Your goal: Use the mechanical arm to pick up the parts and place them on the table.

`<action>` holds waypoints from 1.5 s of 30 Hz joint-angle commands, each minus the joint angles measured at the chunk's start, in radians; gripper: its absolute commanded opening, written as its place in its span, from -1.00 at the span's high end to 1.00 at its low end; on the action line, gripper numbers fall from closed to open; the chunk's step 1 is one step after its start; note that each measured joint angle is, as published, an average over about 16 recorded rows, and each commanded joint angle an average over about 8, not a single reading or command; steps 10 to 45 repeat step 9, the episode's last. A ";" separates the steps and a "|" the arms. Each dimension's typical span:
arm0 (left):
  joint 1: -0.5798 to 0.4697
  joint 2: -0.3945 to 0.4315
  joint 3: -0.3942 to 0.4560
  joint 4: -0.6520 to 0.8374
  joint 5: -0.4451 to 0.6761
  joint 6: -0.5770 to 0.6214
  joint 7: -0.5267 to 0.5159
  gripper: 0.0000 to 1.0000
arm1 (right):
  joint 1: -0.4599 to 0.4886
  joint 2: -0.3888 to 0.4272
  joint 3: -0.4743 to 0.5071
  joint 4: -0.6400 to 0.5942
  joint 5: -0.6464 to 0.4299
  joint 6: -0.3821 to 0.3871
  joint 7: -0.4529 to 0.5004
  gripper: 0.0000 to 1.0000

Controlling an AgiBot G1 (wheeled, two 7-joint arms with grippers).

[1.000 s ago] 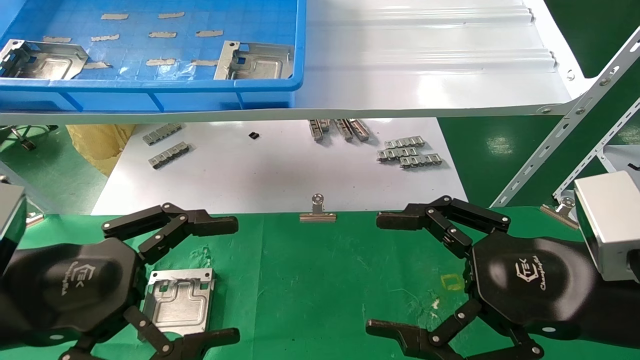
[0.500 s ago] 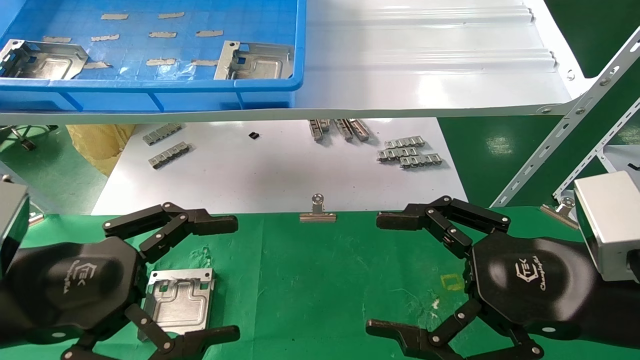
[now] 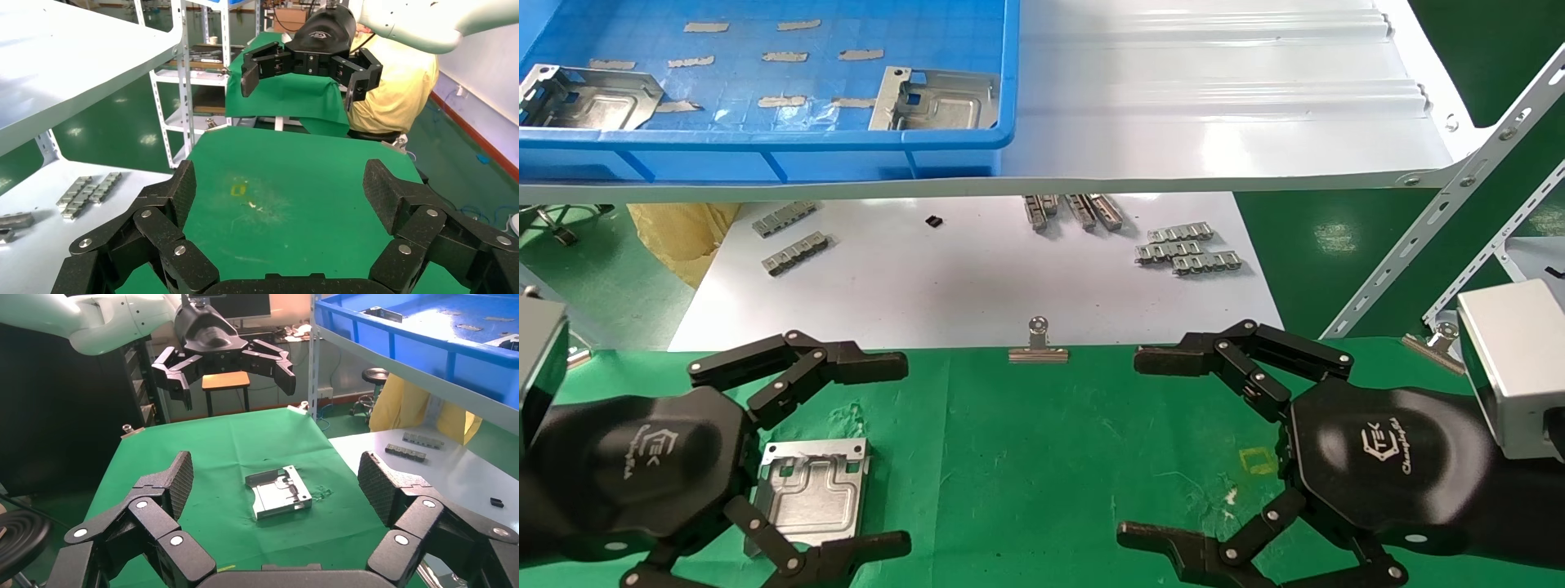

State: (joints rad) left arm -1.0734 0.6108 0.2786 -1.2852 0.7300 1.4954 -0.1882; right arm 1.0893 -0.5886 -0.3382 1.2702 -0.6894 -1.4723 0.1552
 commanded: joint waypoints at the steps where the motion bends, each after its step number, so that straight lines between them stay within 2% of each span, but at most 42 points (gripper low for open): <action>1: 0.000 0.000 0.000 0.000 0.000 0.000 0.000 -1.00 | 0.000 0.000 0.000 0.000 0.000 0.000 0.000 -1.00; 45: 0.000 0.000 0.001 0.001 0.001 0.000 0.001 -1.00 | 0.000 0.000 0.000 0.000 0.000 0.000 0.000 -1.00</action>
